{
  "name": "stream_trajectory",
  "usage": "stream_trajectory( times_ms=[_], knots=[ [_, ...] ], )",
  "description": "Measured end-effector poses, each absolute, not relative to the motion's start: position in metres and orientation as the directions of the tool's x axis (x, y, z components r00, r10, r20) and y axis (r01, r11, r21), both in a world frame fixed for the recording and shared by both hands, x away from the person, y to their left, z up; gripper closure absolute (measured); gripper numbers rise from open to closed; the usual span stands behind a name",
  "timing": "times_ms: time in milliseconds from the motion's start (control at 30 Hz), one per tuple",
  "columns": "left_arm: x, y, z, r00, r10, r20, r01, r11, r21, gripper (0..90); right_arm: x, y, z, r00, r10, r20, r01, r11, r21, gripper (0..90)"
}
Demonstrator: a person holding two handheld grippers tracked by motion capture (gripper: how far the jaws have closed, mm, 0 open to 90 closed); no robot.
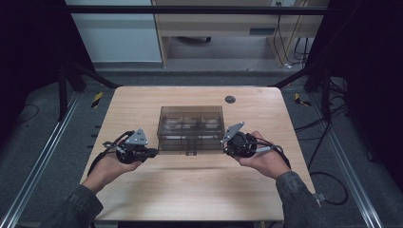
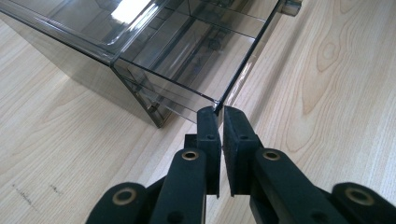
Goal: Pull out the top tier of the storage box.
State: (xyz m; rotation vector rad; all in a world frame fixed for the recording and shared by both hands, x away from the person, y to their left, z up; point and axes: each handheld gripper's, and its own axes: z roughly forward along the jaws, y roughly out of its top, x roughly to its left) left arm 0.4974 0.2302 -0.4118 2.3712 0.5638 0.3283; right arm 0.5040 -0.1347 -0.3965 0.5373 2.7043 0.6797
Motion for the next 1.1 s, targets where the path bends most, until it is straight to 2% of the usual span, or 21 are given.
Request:
stream_trajectory(
  times_ms=[433, 800, 1100],
  knots=[
    [0.49, 0.23, -0.415, 0.88, 0.469, 0.073, 0.301, -0.67, 0.679, 85.2, 0.497, -0.135, -0.398, -0.89, 0.416, -0.187, 0.277, 0.818, 0.505, 86.1],
    [0.485, 0.231, -0.414, 0.883, 0.458, 0.1, 0.284, -0.692, 0.663, 85.4, 0.492, -0.137, -0.4, -0.892, 0.415, -0.179, 0.276, 0.813, 0.512, 86.2],
    [0.48, 0.231, -0.413, 0.883, 0.461, 0.088, 0.297, -0.694, 0.656, 85.4, 0.486, -0.136, -0.398, -0.894, 0.411, -0.18, 0.272, 0.816, 0.511, 86.2]
  ],
)
